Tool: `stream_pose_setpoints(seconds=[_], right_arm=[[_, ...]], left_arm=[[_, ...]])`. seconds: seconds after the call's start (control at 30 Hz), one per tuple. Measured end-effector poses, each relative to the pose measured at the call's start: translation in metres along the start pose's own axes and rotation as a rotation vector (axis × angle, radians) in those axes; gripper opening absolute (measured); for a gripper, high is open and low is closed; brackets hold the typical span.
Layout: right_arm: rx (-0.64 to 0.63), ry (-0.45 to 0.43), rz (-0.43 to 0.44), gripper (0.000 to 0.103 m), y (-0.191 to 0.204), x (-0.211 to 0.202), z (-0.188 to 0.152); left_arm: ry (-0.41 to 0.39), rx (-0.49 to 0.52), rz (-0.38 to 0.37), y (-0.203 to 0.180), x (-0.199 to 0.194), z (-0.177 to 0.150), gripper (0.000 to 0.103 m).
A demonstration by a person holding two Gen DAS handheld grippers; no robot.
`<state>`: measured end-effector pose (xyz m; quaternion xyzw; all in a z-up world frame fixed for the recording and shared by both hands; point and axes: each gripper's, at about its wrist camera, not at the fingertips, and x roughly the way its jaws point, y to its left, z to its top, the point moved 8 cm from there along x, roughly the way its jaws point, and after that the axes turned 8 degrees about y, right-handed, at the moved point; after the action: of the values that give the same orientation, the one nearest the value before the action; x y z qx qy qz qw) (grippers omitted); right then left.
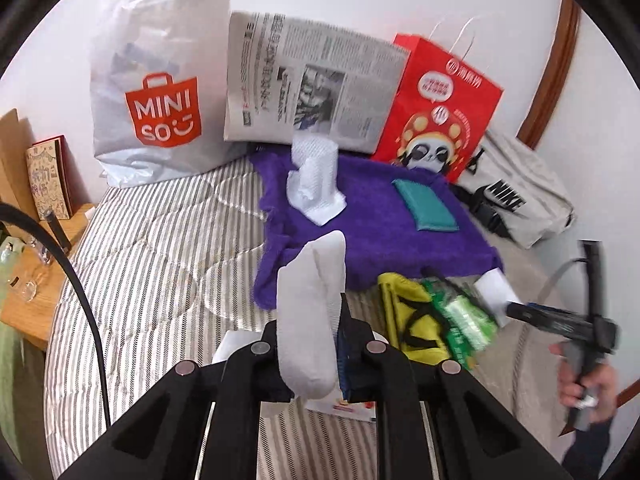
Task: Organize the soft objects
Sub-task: 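Grasp the white sponge with the right gripper while the left lifts the gloves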
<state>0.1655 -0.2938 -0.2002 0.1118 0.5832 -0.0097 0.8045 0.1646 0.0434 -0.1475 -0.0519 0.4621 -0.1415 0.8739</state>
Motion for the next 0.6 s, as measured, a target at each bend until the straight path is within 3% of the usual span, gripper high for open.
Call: stream_pose_setpoints(seconds=[0.13, 0.27, 0.37, 0.6], right_arm=[[0.051, 0.01, 0.021, 0.083, -0.01, 0.019, 0.014], [0.005, 0.021, 0.005, 0.075, -0.005, 0.029, 0.018], [-0.049, 0.003, -0.022, 0.054, 0.003, 0.033, 0.021], [-0.148, -0.019, -0.113, 0.053, 0.011, 0.027, 0.022]], left_arm=[[0.015, 0.02, -0.016, -0.009, -0.003, -0.006, 0.014], [0.041, 0.01, -0.034, -0.01, 0.007, -0.015, 0.014], [0.077, 0.006, -0.041, -0.01, 0.02, -0.02, 0.015], [0.073, -0.003, -0.055, -0.006, 0.023, -0.013, 0.015]])
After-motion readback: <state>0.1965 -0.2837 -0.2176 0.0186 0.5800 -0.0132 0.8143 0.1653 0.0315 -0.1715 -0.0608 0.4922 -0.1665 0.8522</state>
